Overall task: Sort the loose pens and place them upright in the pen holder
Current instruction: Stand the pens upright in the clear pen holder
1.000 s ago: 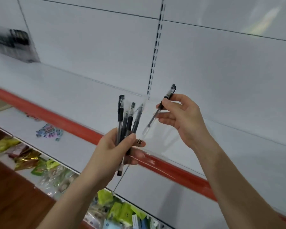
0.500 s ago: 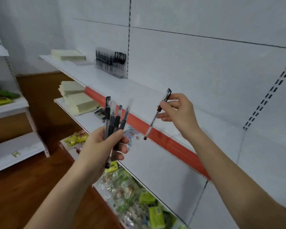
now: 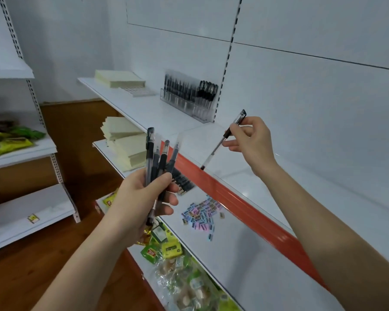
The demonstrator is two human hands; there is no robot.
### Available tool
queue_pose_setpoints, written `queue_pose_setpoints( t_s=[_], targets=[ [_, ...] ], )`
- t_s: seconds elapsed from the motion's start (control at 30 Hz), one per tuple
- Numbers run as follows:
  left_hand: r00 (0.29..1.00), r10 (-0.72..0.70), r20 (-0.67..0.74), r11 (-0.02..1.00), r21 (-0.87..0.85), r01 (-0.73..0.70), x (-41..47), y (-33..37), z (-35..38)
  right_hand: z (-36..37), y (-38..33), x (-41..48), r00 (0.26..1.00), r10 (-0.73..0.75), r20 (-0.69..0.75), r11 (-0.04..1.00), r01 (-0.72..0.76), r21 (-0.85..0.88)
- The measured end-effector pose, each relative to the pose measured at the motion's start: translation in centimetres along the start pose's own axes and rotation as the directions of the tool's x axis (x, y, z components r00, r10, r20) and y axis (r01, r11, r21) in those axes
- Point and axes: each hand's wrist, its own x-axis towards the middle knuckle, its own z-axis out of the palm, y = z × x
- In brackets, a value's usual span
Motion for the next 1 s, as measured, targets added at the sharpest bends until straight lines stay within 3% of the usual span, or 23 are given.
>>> queue_pose_setpoints(
  t_s=[0.33,0.57,0.8,1.0],
  targets=[
    [1.0,0.021,0.006,1.0,0.023,-0.021,18.0,2.4,-5.1,7.5,4.2,17.7,0.988,-0.063,-0.143,0.995,0.05,-0.09],
    [0.998,-0.02,0.064,0.999,-0.024,0.021,27.8,2.9,-7.2,9.8,5.6,24.8,0.969,-0.089,-0.232,0.982,0.047,-0.181],
    [0.975,-0.043,0.22,0.999,0.018,0.04,38.3,2.5,-10.2,12.9,6.8,29.2,0.919,-0.111,-0.379,0.968,0.014,-0.249],
    [0.905,-0.091,0.415,0.996,0.061,0.072,46.2,3.2,-13.4,16.1,7.6,31.6,0.865,-0.161,-0.475,0.932,-0.025,-0.362]
  ],
)
